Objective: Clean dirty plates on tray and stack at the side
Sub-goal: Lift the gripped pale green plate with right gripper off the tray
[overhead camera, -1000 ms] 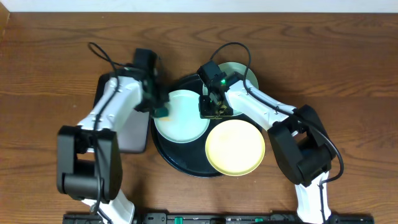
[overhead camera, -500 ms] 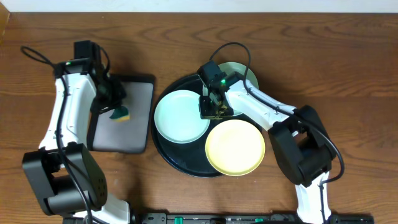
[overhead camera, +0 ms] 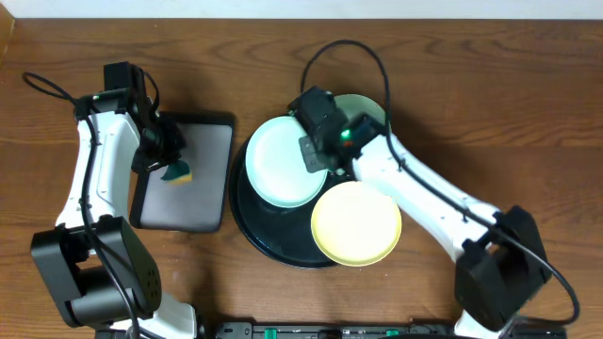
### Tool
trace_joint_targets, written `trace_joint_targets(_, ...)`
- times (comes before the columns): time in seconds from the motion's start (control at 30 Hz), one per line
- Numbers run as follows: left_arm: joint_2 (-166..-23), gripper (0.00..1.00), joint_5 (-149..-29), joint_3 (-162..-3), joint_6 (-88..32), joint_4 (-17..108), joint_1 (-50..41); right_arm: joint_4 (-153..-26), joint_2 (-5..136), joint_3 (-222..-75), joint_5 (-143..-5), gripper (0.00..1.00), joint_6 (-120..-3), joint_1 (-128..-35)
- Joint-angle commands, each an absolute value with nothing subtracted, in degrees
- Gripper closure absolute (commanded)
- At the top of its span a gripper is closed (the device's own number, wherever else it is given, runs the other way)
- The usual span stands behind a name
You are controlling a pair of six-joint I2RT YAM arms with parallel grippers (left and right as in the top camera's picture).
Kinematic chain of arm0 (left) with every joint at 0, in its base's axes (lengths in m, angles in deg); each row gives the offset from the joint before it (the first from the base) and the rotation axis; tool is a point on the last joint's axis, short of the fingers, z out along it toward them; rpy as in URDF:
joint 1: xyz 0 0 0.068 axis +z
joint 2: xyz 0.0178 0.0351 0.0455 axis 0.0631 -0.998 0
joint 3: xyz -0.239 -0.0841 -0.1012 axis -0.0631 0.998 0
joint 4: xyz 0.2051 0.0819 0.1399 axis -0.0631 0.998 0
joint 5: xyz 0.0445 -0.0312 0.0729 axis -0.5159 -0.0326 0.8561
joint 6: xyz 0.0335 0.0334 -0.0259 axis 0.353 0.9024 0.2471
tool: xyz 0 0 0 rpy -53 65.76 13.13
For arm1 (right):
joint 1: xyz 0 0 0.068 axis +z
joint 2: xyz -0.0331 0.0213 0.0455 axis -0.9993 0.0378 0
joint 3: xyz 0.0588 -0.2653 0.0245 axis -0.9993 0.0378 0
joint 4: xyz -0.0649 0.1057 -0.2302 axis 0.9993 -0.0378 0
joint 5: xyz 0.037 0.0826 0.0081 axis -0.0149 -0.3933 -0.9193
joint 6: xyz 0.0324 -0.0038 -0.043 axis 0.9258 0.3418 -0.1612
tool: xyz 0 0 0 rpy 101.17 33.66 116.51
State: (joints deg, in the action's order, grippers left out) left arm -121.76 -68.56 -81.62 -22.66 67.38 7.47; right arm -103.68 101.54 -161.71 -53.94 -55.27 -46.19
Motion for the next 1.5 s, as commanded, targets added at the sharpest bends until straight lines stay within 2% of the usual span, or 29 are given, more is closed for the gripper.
trace_joint_targets(0.0,-121.45,0.92,-68.03,-82.56,-21.48,67.29,7.56,-103.85,97.98,-162.54,-36.89,0.99,-60.96,-41.58)
trace_joint_targets(0.2,-121.45,0.92,-68.03,-82.29,-21.48,67.27,7.56,-103.13,95.16,-162.54,-11.32,0.99,-64.82,-33.55)
trace_joint_targets(0.4,-121.45,0.92,-68.03,-81.57,-21.48,66.86,7.56,-101.47,95.11,-162.54,4.7,0.99,-68.06,-28.66)
trace_joint_targets(0.63,-121.45,0.92,-68.03,-81.46,-21.48,66.55,7.56,-98.01,95.05,-162.54,16.98,0.99,-68.65,-26.43)
trace_joint_targets(0.8,-121.45,0.92,-68.03,-81.46,-21.48,66.4,7.56,-95.57,95.05,-162.54,17.03,0.99,-71.67,-26.12)
trace_joint_targets(0.93,-121.45,0.92,-68.03,-81.46,-21.5,66.4,7.56,-95.98,95.05,-162.54,11.65,0.99,-71.69,-26.3)
trace_joint_targets(1.17,-121.45,0.92,-68.03,-81.46,-21.48,66.42,7.56,-96.13,94.68,-162.54,-12.04,0.99,-66.38,-29.51)
trace_joint_targets(1.47,-121.45,0.92,-68.05,-81.46,-21.5,66.44,7.56,-98.43,86.26,-162.54,-44.39,0.99,-60.63,-44.79)
